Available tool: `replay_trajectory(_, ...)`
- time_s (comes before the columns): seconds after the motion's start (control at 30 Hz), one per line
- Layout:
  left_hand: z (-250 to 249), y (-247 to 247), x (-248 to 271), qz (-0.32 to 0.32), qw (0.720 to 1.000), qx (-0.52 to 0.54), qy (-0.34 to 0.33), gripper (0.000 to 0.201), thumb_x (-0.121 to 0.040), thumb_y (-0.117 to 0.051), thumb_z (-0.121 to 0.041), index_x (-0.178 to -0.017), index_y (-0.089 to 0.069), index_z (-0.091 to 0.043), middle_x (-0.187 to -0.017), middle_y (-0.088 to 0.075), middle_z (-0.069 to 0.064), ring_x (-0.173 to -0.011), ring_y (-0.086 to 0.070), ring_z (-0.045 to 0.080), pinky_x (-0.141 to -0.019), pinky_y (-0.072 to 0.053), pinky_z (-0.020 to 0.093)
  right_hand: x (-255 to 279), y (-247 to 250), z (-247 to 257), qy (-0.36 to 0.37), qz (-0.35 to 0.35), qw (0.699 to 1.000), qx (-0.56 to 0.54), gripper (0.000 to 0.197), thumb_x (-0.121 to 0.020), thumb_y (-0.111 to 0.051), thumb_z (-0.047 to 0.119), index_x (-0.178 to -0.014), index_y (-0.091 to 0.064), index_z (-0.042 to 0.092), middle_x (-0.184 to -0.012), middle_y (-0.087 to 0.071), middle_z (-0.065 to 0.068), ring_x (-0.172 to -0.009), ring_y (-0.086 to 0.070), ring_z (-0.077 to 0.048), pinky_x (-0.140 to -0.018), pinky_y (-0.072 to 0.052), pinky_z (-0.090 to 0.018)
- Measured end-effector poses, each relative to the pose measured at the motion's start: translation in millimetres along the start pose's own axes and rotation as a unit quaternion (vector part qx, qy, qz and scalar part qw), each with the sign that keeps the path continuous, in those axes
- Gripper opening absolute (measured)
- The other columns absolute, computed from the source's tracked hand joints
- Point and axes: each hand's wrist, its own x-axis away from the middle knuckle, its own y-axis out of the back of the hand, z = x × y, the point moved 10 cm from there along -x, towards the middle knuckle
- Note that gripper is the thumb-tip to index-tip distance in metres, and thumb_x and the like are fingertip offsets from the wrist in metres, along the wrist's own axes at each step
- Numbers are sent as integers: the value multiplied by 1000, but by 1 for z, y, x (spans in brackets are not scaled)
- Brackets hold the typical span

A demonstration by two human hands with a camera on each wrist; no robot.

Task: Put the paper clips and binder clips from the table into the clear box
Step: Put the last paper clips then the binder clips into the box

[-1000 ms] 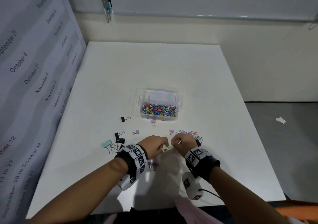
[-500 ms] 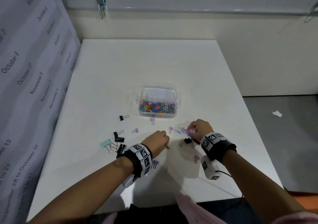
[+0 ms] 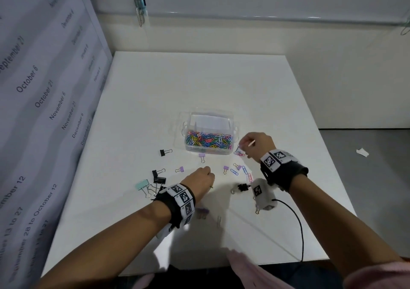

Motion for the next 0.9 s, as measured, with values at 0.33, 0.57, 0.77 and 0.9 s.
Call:
replay_trajectory(0.33,7,5,3,27,999,13,42,19,-87,-46,0,-104,-55,-1,-112,-57,19,-106,-52,34,-86,-42,39,-18,-10,17,5,-27,1000,1,23,-87,-49,8,-102,-65,13,-104,-67,-9,-79,-59,-24,-76,-50,-31)
replay_trajectory(0.57,11,6,8,49,997,31,57,22,-78,-53,0,-100,-55,0,-110,-56,19,-102,-53,35,-80,-42,39,2,-29,-52,-62,57,993,79,24,-71,-65,3,-89,-60,19,-89,-59,-2,-77,-54,-18,-61,-41,-21)
replay_trajectory(0.77,13,8,10,43,991,108,69,17,-75,-55,3,-76,-51,-13,-102,-55,16,-94,-56,33,-74,-39,33,20,-45,-67,-55,102,989,92,27,-66,-77,17,-90,-65,16,-82,-57,0,-73,-51,-16,-67,-39,-23)
replay_trajectory(0.9,15,9,9,28,989,127,73,42,-72,-56,3,-56,-30,-26,-86,-44,3,-90,-57,32,-69,-35,29,23,-51,-63,-65,109,988,89,15,-70,-73,11,-84,-72,11,-78,-61,0,-73,-54,-14,-54,-36,-12)
